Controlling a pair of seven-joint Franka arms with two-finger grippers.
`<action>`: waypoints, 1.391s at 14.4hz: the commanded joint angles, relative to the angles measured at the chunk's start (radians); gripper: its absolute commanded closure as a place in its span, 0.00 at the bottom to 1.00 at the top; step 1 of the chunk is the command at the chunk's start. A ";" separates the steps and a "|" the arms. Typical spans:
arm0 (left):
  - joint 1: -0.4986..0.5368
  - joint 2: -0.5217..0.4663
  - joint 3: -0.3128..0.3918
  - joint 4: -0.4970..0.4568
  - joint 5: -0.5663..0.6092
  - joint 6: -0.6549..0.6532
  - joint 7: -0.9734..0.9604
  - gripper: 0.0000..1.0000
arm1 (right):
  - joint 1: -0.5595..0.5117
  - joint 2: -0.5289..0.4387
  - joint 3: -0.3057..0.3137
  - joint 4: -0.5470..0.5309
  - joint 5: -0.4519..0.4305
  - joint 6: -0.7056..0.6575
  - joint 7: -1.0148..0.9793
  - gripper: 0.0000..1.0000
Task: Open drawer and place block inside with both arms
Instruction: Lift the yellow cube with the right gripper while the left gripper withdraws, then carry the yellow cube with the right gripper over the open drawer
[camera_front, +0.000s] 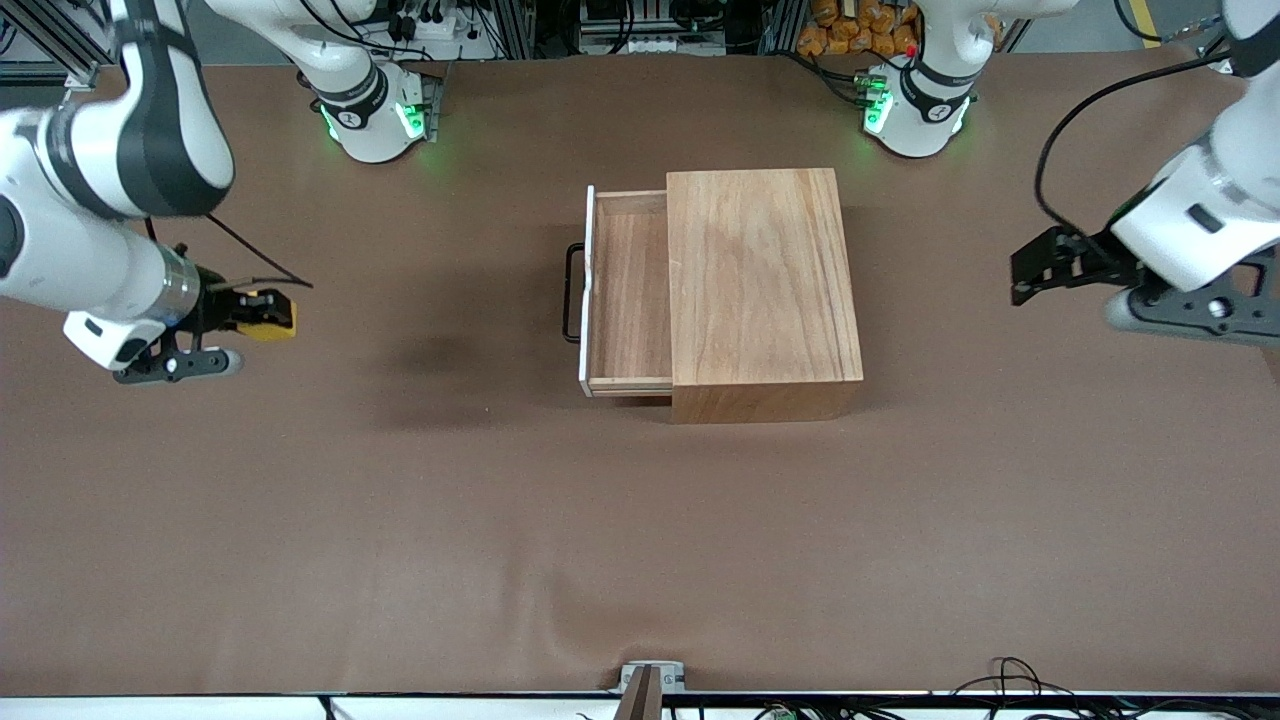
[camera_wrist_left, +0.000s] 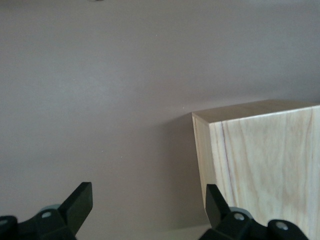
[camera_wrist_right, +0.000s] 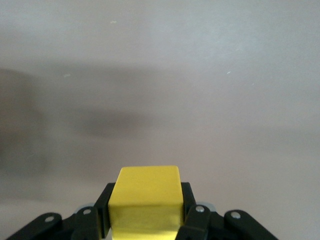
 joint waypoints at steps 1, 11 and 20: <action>0.119 -0.061 -0.100 -0.042 -0.023 -0.045 0.038 0.00 | 0.106 0.020 0.000 0.073 0.030 -0.052 0.053 0.92; -0.033 -0.222 0.157 -0.195 -0.061 -0.117 0.044 0.00 | 0.508 0.151 -0.003 0.150 0.186 0.155 0.583 0.89; -0.010 -0.294 0.157 -0.259 -0.046 -0.134 0.069 0.00 | 0.714 0.361 -0.004 0.225 0.127 0.261 0.977 0.88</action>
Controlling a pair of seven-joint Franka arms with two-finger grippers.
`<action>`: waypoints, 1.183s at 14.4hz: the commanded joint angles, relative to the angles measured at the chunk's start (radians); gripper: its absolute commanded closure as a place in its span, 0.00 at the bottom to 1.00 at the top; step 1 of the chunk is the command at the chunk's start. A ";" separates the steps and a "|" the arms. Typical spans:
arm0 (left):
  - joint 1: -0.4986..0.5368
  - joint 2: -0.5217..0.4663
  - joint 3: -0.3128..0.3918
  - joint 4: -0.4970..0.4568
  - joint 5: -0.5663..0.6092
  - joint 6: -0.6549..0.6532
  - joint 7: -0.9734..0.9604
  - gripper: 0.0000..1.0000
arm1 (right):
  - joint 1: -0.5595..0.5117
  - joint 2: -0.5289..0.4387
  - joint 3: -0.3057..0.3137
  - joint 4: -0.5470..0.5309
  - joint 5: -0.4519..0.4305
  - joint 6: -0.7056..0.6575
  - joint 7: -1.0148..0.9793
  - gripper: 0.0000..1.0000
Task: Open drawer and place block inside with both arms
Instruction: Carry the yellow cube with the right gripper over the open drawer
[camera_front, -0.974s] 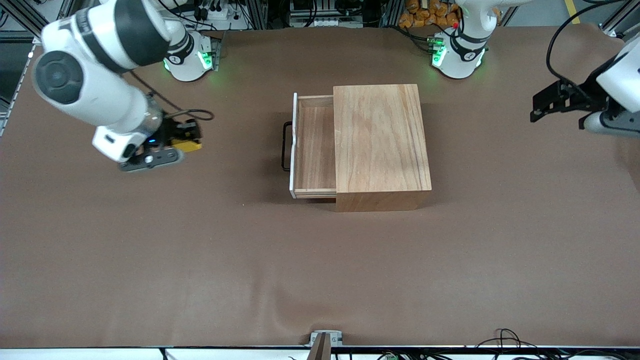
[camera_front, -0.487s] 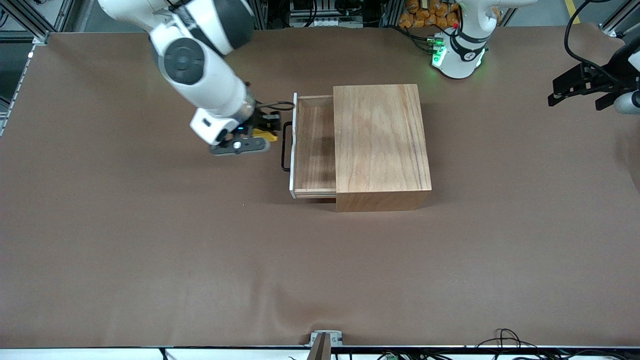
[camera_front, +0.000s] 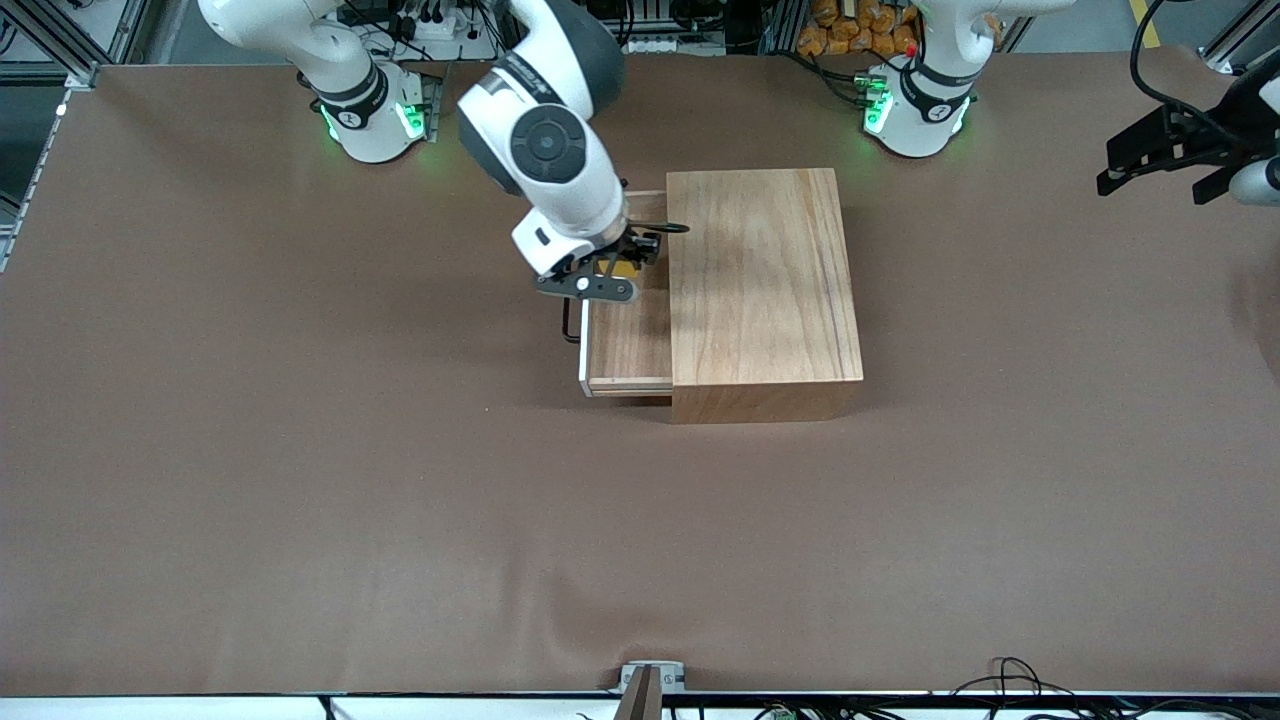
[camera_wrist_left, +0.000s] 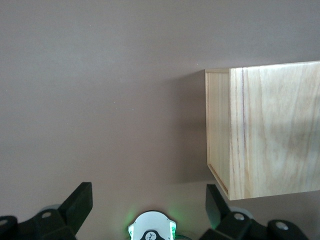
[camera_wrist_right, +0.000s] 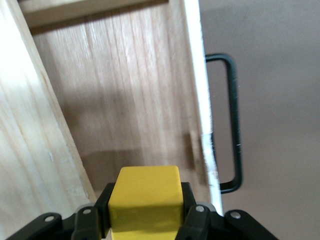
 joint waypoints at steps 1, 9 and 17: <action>0.009 -0.047 0.005 -0.062 0.012 -0.002 0.031 0.00 | 0.022 0.061 -0.012 0.054 -0.038 -0.015 0.036 0.88; 0.009 -0.014 0.006 -0.051 0.048 0.044 0.018 0.00 | 0.037 0.124 -0.018 0.050 -0.100 0.070 0.039 0.79; 0.009 -0.013 0.009 -0.051 0.057 0.047 0.012 0.00 | 0.037 0.047 -0.019 0.056 -0.117 0.044 0.045 0.00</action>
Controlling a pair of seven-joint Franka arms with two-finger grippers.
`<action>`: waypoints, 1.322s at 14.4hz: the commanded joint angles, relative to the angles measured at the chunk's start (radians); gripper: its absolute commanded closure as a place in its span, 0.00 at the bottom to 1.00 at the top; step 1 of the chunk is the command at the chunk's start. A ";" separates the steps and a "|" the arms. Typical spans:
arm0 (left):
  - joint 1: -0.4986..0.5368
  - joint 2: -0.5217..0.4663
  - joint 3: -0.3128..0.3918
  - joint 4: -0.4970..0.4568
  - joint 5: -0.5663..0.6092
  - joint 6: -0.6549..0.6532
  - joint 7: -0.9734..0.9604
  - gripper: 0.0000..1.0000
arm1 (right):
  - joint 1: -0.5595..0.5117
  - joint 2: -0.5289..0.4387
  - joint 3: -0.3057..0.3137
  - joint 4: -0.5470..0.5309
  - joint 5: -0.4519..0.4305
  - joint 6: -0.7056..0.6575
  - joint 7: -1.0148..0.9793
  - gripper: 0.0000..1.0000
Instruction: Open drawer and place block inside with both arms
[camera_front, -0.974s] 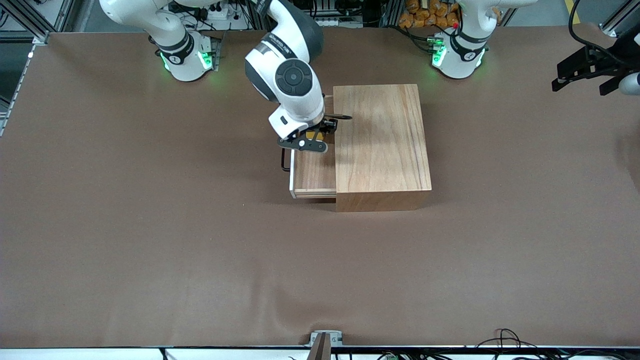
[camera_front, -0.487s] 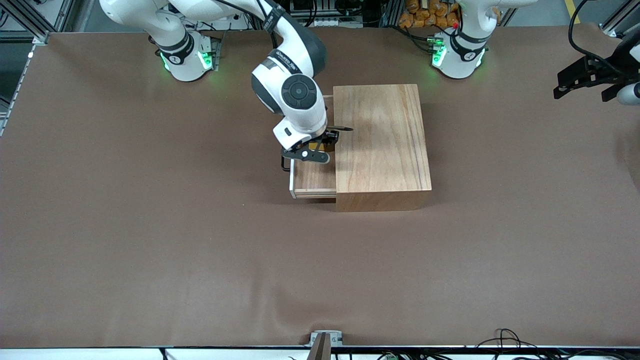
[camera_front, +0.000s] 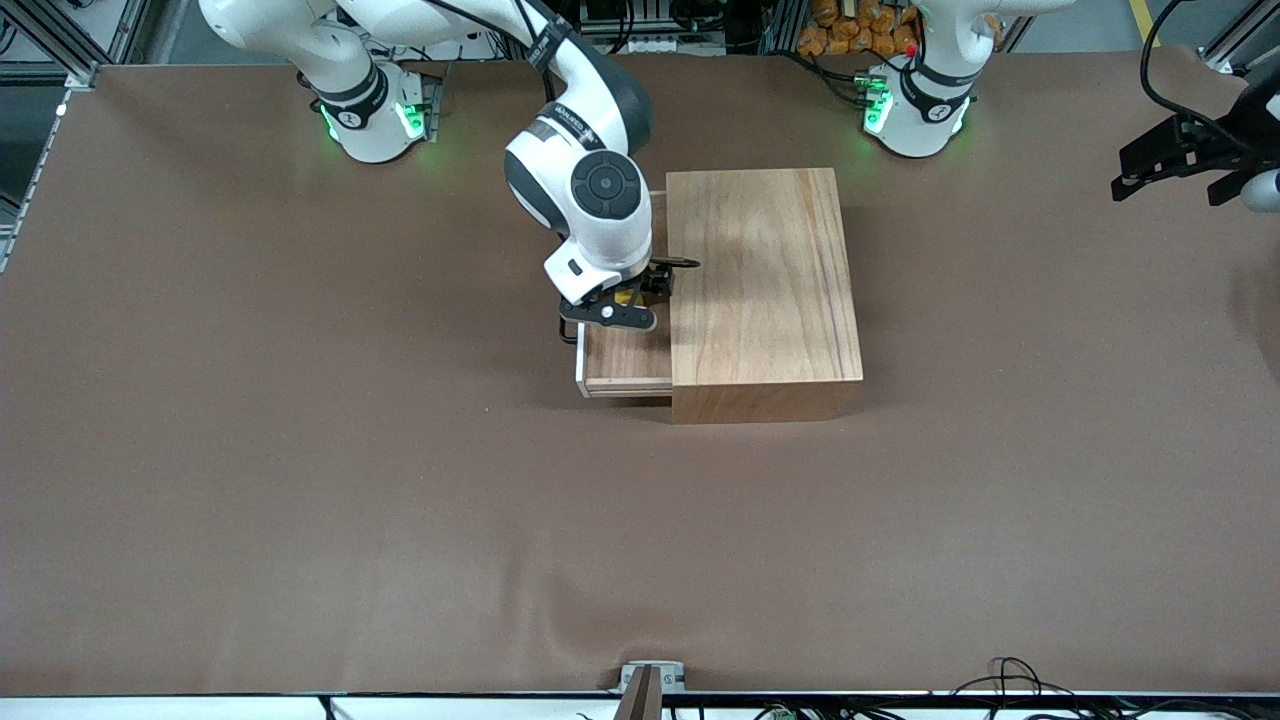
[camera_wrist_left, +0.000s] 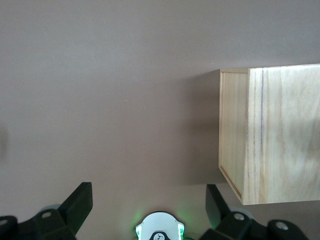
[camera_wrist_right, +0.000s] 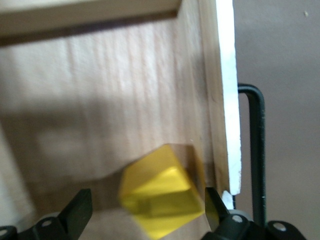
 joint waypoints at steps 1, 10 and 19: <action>0.002 -0.002 -0.002 -0.002 0.018 0.010 0.006 0.00 | 0.004 -0.072 -0.004 0.016 0.010 -0.039 0.028 0.00; -0.006 0.007 -0.005 0.013 0.021 0.010 0.015 0.00 | -0.135 -0.186 -0.006 0.144 0.011 -0.355 -0.118 0.00; -0.001 0.009 -0.005 0.028 0.019 0.009 0.021 0.00 | -0.431 -0.336 -0.008 0.101 -0.003 -0.496 -0.472 0.00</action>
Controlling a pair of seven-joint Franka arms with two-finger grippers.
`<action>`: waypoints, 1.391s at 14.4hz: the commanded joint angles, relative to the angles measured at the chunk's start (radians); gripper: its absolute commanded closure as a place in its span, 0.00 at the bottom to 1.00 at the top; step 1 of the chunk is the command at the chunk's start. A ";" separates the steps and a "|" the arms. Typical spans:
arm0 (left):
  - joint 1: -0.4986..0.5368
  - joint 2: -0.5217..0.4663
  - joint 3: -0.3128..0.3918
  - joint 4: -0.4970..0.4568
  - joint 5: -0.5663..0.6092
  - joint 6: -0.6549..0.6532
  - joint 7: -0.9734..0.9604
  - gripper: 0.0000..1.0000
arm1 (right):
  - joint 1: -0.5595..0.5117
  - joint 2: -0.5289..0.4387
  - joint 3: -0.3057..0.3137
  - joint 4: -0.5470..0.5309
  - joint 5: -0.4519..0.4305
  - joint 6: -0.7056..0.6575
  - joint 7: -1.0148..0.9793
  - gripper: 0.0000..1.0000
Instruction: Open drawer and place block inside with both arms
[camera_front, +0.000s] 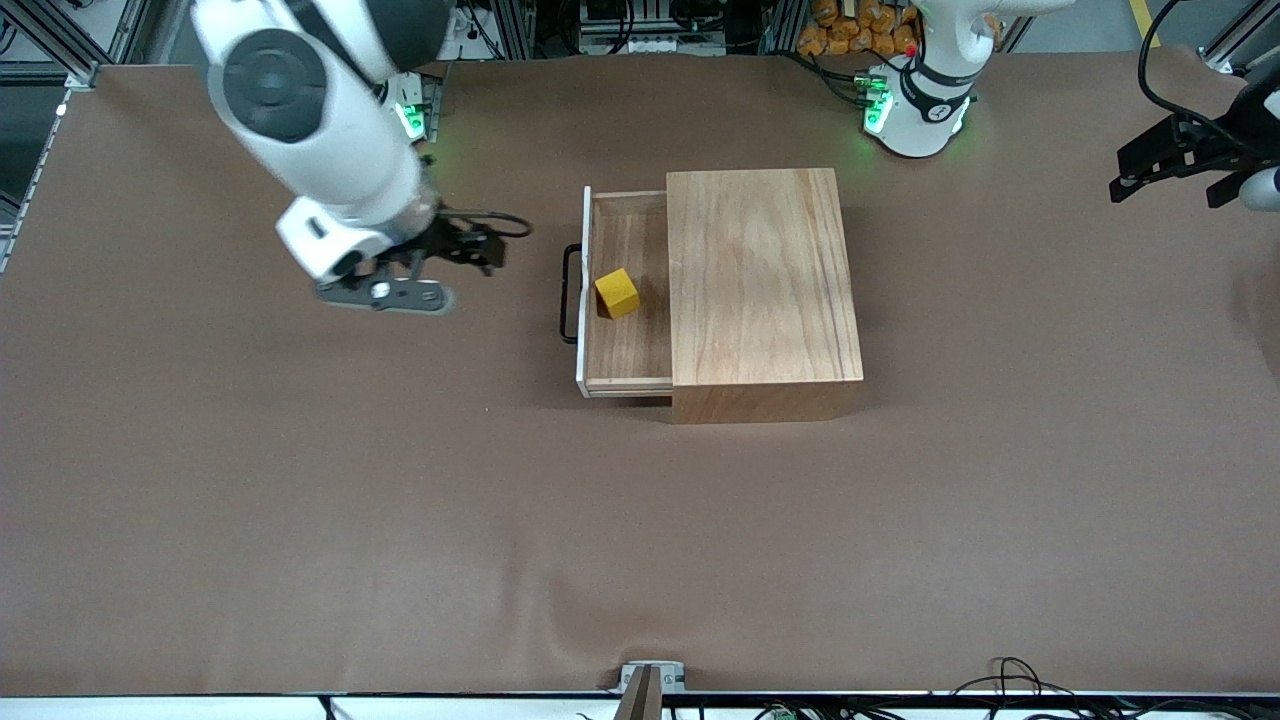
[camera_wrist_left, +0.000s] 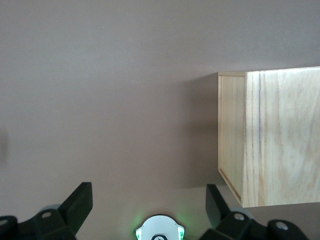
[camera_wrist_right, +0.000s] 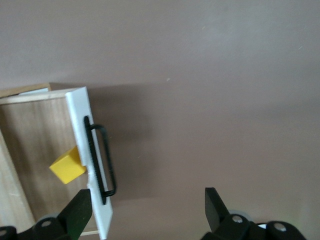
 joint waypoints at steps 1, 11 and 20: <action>0.003 0.006 -0.001 0.018 0.019 0.000 0.021 0.00 | -0.110 -0.068 0.015 -0.057 -0.003 0.001 -0.130 0.00; 0.003 0.006 0.000 0.019 0.011 -0.006 0.013 0.00 | -0.332 -0.248 -0.023 -0.111 -0.064 -0.062 -0.472 0.00; 0.003 0.008 0.000 0.019 0.012 -0.006 0.016 0.00 | -0.365 -0.298 -0.088 -0.108 -0.084 -0.124 -0.603 0.00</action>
